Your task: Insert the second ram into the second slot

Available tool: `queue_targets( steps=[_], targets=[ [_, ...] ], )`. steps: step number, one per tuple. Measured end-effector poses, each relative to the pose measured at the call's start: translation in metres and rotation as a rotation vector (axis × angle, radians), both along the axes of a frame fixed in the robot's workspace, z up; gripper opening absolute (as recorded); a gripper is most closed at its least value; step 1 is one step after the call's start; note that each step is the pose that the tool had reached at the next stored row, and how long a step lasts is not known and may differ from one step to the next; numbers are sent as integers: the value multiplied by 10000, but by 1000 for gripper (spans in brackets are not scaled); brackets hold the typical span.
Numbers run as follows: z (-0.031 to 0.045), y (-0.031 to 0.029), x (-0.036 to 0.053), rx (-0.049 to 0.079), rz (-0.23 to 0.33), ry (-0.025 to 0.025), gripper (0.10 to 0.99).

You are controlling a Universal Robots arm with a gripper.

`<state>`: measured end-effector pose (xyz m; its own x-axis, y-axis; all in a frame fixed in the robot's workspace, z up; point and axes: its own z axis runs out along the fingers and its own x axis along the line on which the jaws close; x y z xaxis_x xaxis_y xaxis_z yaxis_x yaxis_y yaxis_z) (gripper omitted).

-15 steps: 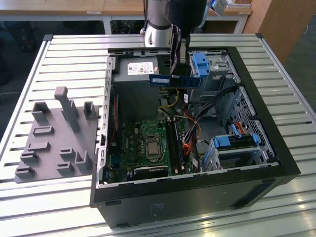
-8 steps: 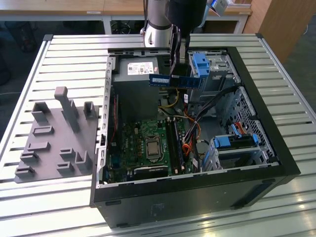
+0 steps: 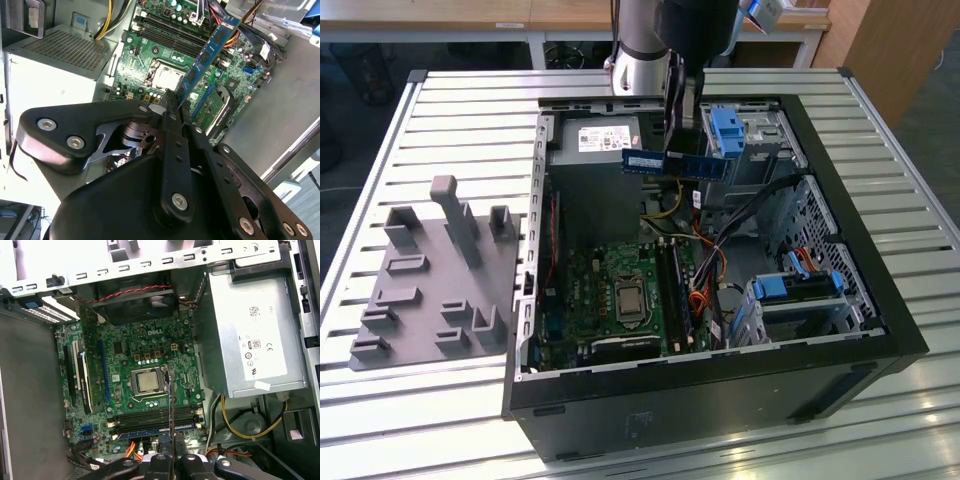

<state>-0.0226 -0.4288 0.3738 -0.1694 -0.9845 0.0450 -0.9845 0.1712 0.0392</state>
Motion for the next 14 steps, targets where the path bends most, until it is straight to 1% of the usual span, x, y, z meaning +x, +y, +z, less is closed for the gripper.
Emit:
queue_targets(
  steps=[14],
  targets=[
    [0, 0, 0, -4, -479, 0, 137]
  ],
)
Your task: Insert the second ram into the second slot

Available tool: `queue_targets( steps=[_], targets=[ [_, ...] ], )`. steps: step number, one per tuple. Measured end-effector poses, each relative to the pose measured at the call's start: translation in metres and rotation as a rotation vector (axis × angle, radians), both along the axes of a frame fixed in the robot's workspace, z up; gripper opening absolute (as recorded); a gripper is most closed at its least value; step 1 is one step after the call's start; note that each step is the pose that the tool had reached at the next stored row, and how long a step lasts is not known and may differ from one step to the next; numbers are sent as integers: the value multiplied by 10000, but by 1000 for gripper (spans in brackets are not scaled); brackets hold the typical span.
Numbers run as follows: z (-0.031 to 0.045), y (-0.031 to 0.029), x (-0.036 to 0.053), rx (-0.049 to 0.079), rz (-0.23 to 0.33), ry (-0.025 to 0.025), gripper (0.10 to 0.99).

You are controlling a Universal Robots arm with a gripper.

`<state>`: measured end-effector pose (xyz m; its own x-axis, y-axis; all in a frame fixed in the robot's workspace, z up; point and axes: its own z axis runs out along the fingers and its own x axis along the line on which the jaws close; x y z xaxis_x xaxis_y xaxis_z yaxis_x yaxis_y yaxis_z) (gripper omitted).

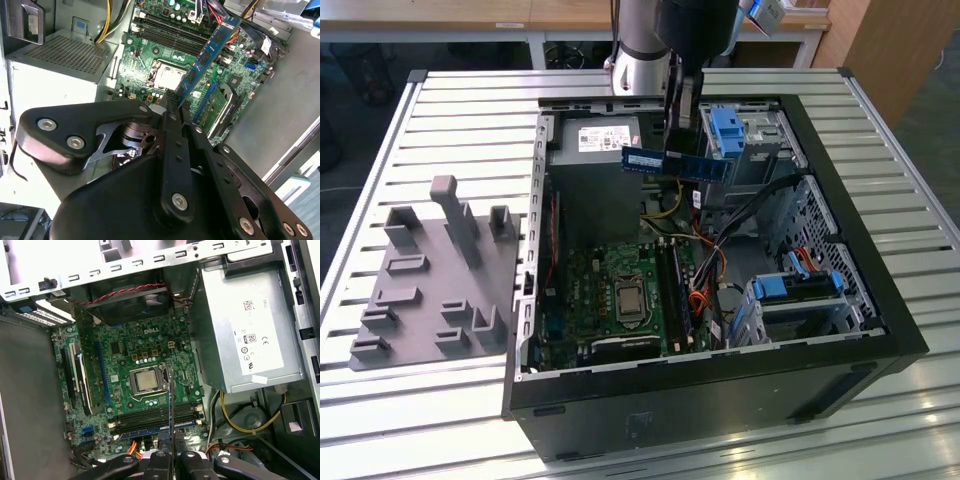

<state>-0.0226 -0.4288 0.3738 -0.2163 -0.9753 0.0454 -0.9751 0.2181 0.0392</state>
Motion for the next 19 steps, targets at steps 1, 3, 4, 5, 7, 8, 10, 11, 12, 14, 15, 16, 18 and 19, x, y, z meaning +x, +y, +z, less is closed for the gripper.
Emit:
queue_targets(
  steps=[1, 3, 4, 5, 7, 8, 10, 11, 12, 14, 15, 16, 18, 19],
  targets=[
    [0, 0, 0, -1, -31, 0, 137],
    [0, 0, 0, -1, -89, 0, 137],
    [0, 0, 0, -1, -118, 0, 137],
    [0, 0, 0, -1, -145, 0, 137],
    [0, 0, 0, -1, -198, 0, 137],
    [0, 0, 0, -1, -228, 0, 137],
    [0, 0, 0, -1, -293, 0, 137],
    [0, 0, 0, -2, -325, 0, 137],
    [0, 0, 0, -1, -354, 0, 137],
    [0, 0, 0, -1, -414, 0, 137],
    [0, 0, 0, -1, -441, 0, 137],
    [0, 0, 0, -2, -470, 0, 137],
    [0, 0, 0, -2, -524, 0, 137],
    [0, 0, 0, -2, -551, 0, 137]
  ],
)
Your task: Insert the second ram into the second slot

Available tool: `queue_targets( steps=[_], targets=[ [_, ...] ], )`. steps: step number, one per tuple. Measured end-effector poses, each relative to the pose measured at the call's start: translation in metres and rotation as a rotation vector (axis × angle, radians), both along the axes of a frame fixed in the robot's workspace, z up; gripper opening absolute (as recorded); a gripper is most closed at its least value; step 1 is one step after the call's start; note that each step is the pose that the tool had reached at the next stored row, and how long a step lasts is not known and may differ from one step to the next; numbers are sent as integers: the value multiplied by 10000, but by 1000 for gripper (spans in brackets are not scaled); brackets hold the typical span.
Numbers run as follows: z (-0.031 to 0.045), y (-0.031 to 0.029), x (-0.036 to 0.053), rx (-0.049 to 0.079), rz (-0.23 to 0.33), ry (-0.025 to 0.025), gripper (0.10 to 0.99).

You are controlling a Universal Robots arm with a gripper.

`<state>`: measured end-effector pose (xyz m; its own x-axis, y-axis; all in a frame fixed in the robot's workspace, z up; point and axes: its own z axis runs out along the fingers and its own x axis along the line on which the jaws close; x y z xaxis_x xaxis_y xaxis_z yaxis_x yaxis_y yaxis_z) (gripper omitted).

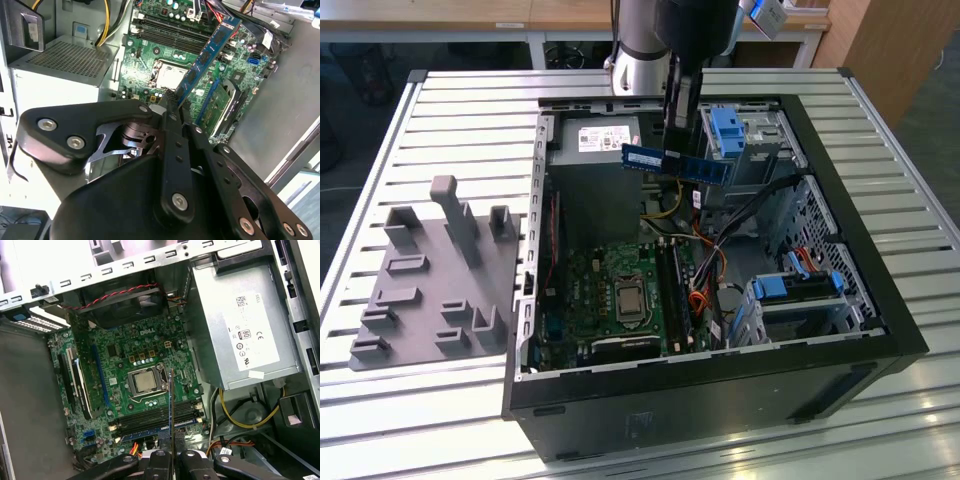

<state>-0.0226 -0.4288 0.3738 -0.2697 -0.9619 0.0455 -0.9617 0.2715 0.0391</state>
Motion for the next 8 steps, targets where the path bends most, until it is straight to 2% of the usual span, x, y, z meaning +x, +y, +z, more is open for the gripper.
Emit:
queue_targets(
  steps=[8],
  targets=[
    [0, 0, 0, -1, -206, 0, 137]
  ],
)
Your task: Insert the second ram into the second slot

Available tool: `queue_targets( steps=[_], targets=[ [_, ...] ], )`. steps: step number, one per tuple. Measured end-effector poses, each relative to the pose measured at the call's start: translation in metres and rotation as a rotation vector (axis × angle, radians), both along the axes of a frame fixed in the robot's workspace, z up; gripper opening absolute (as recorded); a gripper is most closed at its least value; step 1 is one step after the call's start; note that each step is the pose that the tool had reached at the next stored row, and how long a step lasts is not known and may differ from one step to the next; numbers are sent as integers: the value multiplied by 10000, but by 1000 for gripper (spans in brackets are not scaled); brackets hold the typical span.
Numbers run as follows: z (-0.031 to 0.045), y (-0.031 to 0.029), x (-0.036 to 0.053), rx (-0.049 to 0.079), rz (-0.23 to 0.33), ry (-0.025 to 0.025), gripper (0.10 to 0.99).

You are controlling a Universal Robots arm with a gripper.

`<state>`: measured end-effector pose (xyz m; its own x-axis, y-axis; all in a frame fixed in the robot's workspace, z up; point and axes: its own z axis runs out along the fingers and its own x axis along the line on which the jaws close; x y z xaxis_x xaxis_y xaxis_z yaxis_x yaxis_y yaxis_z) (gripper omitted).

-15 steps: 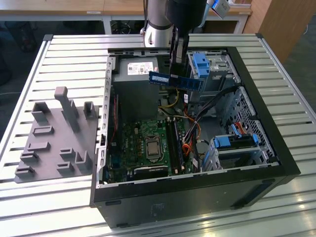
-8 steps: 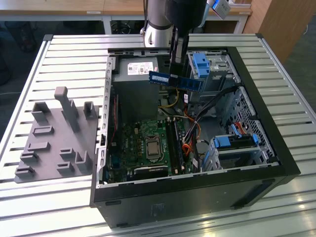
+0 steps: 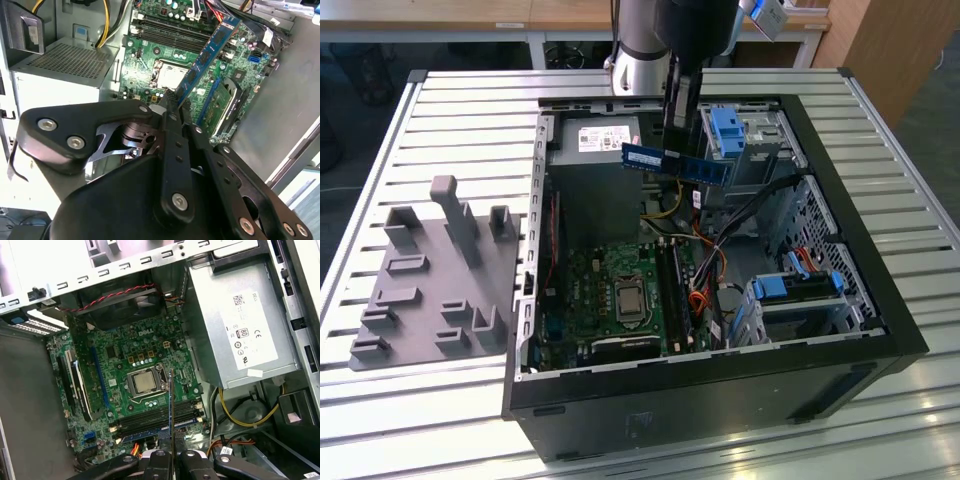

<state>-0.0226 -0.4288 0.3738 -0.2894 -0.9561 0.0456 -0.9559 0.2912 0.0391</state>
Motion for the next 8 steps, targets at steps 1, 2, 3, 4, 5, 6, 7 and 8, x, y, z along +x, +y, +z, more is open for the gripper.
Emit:
queue_targets(
  steps=[1, 2, 3, 4, 5, 6, 7, 8],
  targets=[
    [0, 0, 0, -1, -26, 0, 137],
    [0, 0, 0, -1, -54, 0, 137],
    [0, 0, 0, -2, -80, 0, 137],
    [0, 0, 0, -2, -107, 0, 137],
    [0, 0, 0, -2, -135, 0, 137],
    [0, 0, 0, -2, -161, 0, 137],
    [0, 0, 0, -2, -187, 0, 137],
    [0, 0, 0, -2, -214, 0, 137]
  ],
)
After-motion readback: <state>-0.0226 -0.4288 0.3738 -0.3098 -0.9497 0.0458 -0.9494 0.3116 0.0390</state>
